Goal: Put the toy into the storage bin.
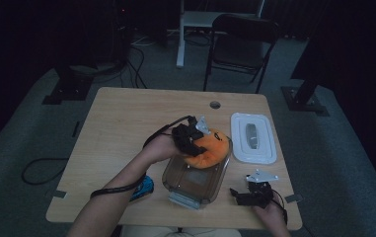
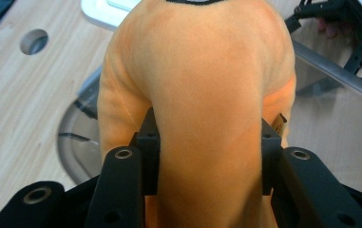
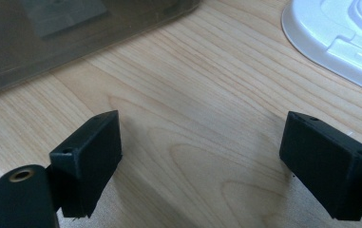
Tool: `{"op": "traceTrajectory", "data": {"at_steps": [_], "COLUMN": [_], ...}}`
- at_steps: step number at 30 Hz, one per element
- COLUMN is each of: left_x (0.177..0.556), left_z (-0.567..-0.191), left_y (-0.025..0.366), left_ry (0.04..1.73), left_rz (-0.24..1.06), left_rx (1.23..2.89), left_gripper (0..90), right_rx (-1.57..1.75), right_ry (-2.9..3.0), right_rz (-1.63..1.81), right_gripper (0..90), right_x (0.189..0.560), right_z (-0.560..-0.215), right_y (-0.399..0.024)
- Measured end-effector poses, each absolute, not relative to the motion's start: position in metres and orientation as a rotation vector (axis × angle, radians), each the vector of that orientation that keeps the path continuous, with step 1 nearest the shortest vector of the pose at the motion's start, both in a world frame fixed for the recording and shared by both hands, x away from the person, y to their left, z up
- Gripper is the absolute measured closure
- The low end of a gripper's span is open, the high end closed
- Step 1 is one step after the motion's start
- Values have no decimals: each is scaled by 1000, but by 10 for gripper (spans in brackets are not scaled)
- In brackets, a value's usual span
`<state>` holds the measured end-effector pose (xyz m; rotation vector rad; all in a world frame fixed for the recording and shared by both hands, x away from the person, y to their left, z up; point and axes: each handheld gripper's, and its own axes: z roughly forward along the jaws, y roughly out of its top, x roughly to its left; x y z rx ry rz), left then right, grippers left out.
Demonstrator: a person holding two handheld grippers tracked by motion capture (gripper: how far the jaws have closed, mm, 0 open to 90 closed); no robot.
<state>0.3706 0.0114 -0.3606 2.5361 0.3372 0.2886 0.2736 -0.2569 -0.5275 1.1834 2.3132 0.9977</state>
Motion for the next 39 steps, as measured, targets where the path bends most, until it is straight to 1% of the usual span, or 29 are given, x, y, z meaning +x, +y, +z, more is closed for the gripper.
{"op": "traceTrajectory", "data": {"at_steps": [4,14,17,24,39], "left_x": [371,374,376,379,378], "left_z": [-371,-379,-387,-394,-410], "left_y": [9,4,0,-4,-17], "left_ry": [333,336,334,341,303], "left_rz": [275,261,251,228,200], "left_rx": [2562,2594,2636,2670,2775], "left_gripper": [607,592,585,571,496], "right_rx": [1185,1188,1188,1188,1188], "right_ry": [2312,2312,2311,2311,2311], "right_rz": [997,997,996,996,996], "right_gripper": [134,134,134,134,134], "right_x": [274,274,274,274,274], "right_z": [-527,-527,-527,-527,-528], "right_y": [-257,-257,-257,-257,-257]}}
